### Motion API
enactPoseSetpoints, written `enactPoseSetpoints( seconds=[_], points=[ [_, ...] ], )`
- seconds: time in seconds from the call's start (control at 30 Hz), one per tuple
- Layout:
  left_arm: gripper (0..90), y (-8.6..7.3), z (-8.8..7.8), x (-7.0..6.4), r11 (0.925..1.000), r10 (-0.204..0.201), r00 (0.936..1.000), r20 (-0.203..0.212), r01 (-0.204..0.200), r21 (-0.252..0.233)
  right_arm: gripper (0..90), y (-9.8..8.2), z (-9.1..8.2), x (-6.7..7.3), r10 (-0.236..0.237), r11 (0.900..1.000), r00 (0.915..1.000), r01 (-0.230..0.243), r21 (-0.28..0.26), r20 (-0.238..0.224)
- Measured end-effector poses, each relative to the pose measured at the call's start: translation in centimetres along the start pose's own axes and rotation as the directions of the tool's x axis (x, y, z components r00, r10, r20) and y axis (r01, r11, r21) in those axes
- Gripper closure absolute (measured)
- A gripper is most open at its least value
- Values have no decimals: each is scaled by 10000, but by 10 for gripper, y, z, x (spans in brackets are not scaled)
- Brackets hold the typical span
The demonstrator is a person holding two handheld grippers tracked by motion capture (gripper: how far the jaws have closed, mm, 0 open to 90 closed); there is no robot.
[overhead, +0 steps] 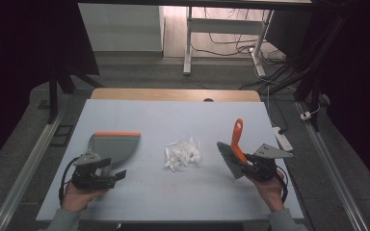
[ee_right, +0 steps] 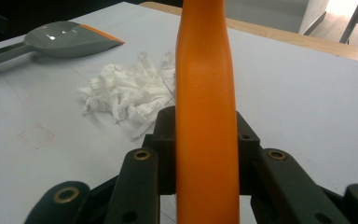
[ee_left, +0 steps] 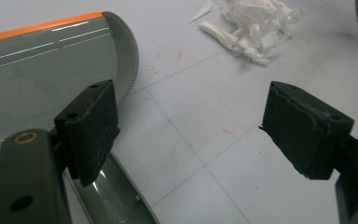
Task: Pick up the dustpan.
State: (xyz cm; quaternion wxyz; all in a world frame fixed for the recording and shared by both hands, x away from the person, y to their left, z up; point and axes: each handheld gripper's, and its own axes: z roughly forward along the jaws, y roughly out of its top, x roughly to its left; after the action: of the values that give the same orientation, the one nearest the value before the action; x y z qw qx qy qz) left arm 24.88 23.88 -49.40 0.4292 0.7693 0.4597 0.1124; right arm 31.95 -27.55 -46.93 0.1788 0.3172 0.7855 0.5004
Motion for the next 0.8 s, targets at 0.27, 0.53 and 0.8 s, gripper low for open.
enactPoseSetpoints(
  seconds=[0.27, 0.53, 0.8],
  points=[
    [195, 0, 1, -1, 9999, 139, 9999, 53, -139, 5, 703, 0, 1, 1, -30, 10000, 10000, 30, 16, 53],
    [195, 4, 0, -5, 9992, 390, 9992, 35, -390, -28, 702, 1, -1, 0, 5, 10000, 10000, -4, -38, 58],
    [199, 7, -1, -9, 9986, 523, 9986, -17, -523, -9, 702, 2, -1, 2, -57, 10000, 10000, 57, -20, 81]
  ],
)
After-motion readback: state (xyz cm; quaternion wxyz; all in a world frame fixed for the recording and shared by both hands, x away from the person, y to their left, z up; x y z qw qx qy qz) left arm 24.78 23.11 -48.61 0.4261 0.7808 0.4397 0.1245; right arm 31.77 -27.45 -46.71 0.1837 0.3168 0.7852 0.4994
